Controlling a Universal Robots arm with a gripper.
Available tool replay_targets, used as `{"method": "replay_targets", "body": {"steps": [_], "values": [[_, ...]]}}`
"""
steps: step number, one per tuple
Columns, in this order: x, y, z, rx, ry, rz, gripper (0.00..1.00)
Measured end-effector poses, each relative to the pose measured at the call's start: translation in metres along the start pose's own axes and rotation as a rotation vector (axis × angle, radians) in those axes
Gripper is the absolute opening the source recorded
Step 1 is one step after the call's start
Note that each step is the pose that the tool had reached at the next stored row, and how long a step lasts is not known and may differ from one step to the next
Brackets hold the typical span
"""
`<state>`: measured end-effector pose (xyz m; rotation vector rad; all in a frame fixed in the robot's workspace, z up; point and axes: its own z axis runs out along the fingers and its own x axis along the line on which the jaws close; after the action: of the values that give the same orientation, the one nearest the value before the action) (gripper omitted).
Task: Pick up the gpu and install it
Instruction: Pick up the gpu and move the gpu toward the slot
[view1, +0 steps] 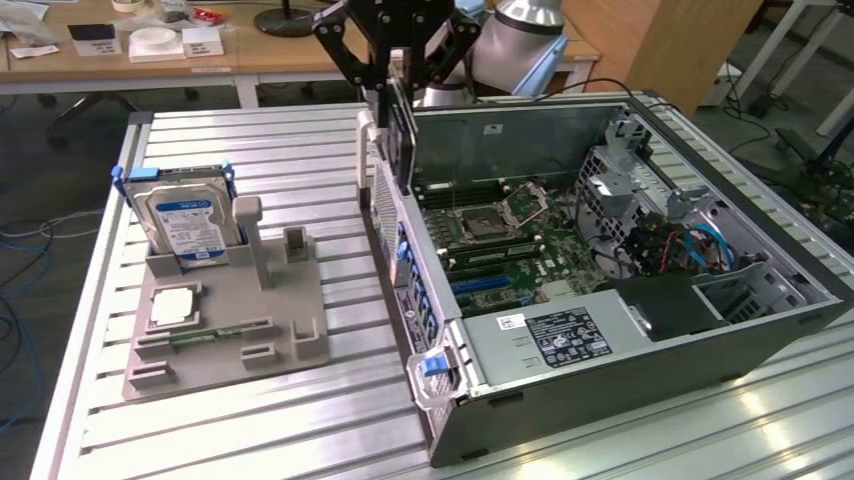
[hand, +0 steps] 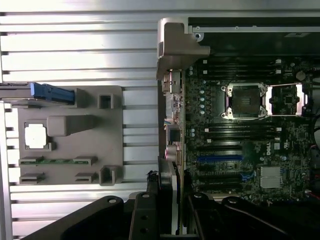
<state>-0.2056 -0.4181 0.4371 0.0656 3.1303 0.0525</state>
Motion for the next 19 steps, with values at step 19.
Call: {"method": "replay_targets", "body": {"steps": [19], "values": [[-0.029,0.0012,0.0004,0.0,0.0,0.0,0.27]]}}
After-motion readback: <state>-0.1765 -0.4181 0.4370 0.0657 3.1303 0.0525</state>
